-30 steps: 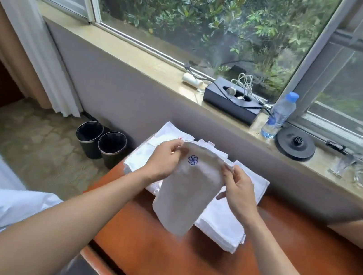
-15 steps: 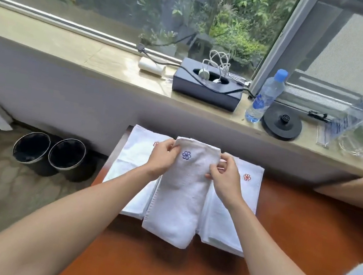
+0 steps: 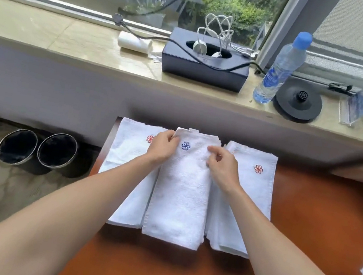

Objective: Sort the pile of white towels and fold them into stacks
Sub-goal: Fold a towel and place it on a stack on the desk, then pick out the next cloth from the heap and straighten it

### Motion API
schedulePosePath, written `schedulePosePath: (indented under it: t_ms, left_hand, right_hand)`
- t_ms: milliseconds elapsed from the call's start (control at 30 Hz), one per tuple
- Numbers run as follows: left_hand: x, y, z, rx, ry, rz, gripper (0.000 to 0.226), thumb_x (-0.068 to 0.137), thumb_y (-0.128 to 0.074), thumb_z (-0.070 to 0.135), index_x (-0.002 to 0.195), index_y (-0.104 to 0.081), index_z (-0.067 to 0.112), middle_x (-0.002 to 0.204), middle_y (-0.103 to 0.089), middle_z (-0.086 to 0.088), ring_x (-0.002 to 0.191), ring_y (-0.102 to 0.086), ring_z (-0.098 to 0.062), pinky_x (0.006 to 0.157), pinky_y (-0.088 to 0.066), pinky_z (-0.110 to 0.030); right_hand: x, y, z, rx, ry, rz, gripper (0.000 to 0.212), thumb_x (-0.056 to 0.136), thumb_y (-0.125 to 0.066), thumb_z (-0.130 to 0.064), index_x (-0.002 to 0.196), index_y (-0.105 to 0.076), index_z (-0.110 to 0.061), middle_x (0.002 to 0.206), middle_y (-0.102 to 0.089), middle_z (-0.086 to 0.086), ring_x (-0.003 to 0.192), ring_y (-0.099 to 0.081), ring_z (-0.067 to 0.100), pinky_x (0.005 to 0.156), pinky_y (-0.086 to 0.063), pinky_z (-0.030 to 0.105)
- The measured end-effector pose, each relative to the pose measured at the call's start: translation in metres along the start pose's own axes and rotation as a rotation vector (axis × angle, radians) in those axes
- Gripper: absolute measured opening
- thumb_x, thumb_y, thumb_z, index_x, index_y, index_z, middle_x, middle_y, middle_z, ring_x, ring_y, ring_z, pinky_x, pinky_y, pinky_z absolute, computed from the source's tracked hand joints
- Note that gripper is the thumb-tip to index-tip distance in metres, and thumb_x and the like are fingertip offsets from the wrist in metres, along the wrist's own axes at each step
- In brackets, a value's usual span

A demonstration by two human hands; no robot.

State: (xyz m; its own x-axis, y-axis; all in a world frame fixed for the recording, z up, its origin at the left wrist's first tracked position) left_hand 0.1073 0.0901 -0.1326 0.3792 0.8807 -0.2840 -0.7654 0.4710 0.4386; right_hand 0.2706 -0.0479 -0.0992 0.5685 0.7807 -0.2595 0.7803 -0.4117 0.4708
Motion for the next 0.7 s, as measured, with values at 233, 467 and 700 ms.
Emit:
schedulePosePath:
  t_ms: [233,467,700]
  left_hand:
    - [-0.019,-0.011,-0.003,0.035,-0.085,-0.087,0.060,0.091,-0.053,0.008,0.146,-0.036,0.024,0.134,-0.046,0.006,0.111,-0.049,-0.003,0.083,-0.038,-0.016]
    - [-0.093,-0.012,-0.019,0.366,-0.204,-0.145,0.063,0.092,-0.055,0.007,0.151,-0.038,0.018,0.140,-0.031,-0.009,0.104,-0.056,-0.029,0.090,-0.053,-0.045]
    - [-0.103,-0.012,-0.022,0.533,-0.297,-0.220,0.054,0.091,-0.053,0.002,0.142,-0.037,0.010,0.150,-0.026,-0.010,0.129,-0.043,-0.034,0.083,-0.053,-0.049]
  right_hand:
    - [-0.007,-0.018,0.019,-0.259,0.055,-0.116,0.052,0.095,-0.061,-0.009,0.146,-0.053,-0.019,0.144,-0.045,0.006,0.140,-0.038,0.021,0.109,-0.026,0.021]
    - [-0.066,-0.026,0.032,-0.318,0.001,-0.183,0.058,0.094,-0.062,-0.021,0.150,-0.046,-0.025,0.142,-0.039,-0.001,0.123,-0.053,0.017,0.097,-0.043,0.026]
    - [-0.097,-0.025,0.036,-0.447,0.028,-0.271,0.069,0.096,-0.057,-0.007,0.159,-0.029,-0.014,0.150,-0.027,0.007,0.115,-0.056,0.027,0.093,-0.047,0.034]
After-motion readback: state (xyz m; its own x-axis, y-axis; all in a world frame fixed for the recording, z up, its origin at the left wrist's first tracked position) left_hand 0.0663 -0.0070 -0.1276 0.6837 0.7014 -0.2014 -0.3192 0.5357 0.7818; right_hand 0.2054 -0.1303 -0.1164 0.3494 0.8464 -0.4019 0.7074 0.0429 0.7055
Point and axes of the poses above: each hand's wrist, its own x-axis towards the middle knuckle, its own y-axis out of the back of the hand, z = x × y, the point moved 4 cm from there along x, towards the middle knuckle
